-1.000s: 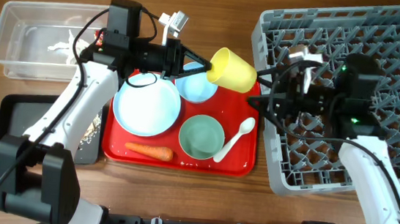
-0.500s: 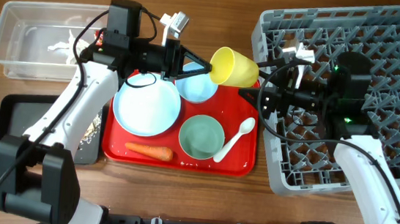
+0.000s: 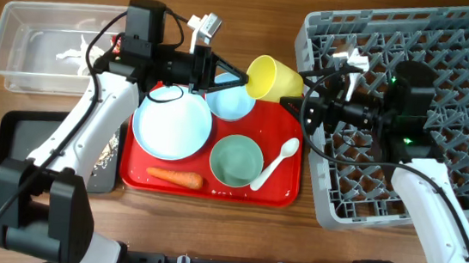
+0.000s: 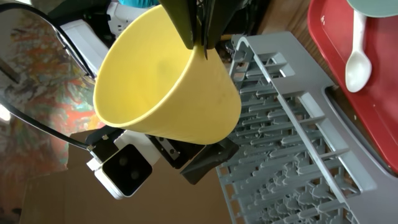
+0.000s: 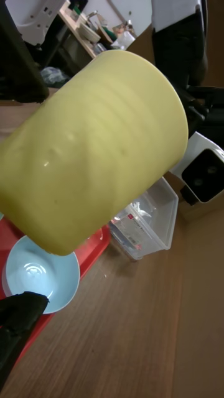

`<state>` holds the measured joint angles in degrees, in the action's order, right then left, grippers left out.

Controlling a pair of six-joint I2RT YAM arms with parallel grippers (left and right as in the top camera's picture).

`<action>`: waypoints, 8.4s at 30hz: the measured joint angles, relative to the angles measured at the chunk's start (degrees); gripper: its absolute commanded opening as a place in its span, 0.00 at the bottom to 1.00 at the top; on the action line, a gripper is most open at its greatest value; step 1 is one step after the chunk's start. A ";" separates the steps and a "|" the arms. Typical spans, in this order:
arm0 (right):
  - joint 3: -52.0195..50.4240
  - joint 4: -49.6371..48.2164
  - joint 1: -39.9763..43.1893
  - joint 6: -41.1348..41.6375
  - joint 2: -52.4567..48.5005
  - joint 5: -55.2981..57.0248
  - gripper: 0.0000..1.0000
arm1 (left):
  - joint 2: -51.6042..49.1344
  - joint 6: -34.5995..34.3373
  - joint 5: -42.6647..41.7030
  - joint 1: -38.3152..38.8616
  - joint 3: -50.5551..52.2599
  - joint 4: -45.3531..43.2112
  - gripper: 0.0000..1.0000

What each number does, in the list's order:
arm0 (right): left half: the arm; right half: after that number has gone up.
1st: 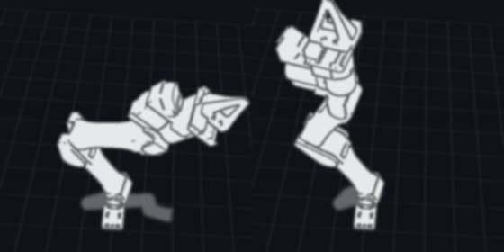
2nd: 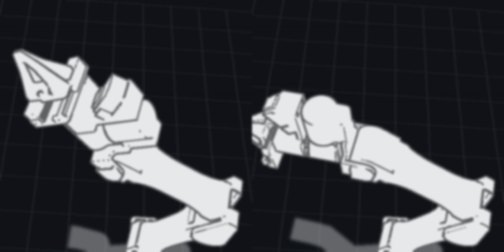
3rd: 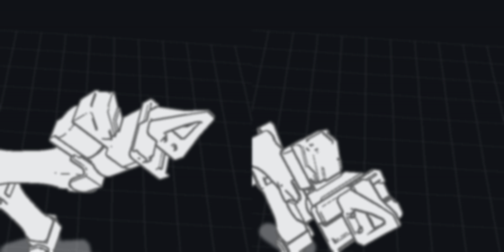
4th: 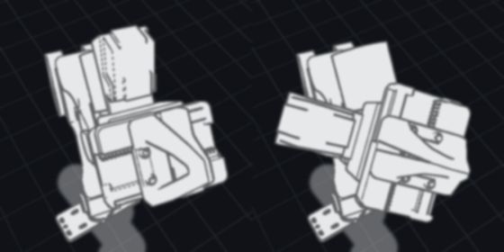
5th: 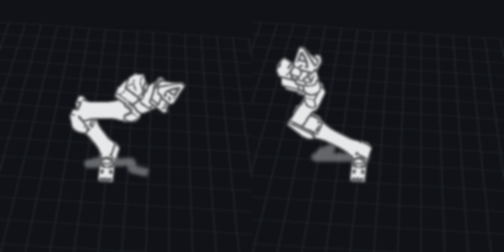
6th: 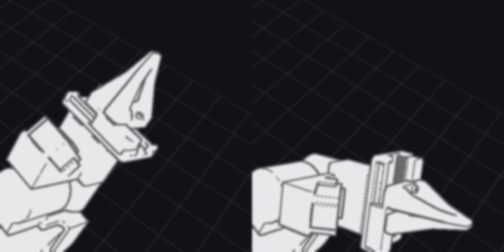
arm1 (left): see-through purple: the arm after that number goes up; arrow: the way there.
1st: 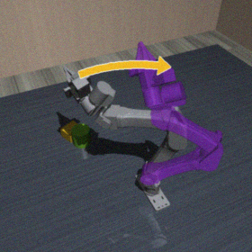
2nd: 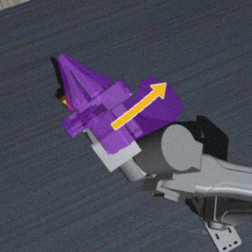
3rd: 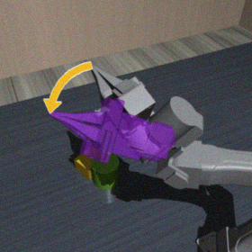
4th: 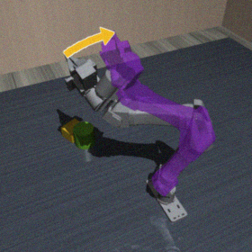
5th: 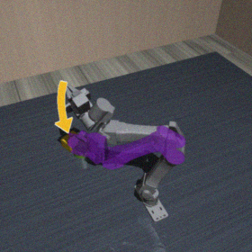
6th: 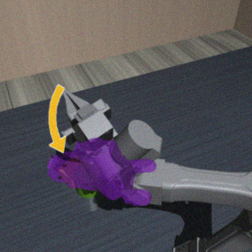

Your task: Sort waste into correct bins and load items into the dishwasher rack

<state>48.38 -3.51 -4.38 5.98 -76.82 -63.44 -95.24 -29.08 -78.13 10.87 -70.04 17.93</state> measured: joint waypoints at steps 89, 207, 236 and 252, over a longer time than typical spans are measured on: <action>0.48 44.68 -0.09 4.28 19.41 54.97 0.99 | -8.46 18.97 48.54 17.38 0.46 20.50 0.20; 0.48 45.92 -0.09 4.28 19.41 54.97 1.00 | -9.51 -3.19 63.65 26.58 1.05 2.45 0.10; 0.48 45.97 -0.09 4.28 19.41 54.97 1.00 | -9.57 -16.22 71.54 27.87 1.07 2.80 0.47; 0.48 46.36 -0.09 4.28 19.41 54.97 1.00 | -17.11 -33.66 72.72 27.87 1.20 -8.17 0.59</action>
<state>48.86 42.85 -4.47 10.26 -57.41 -8.47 -112.36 -62.74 -5.41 38.74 -68.84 9.76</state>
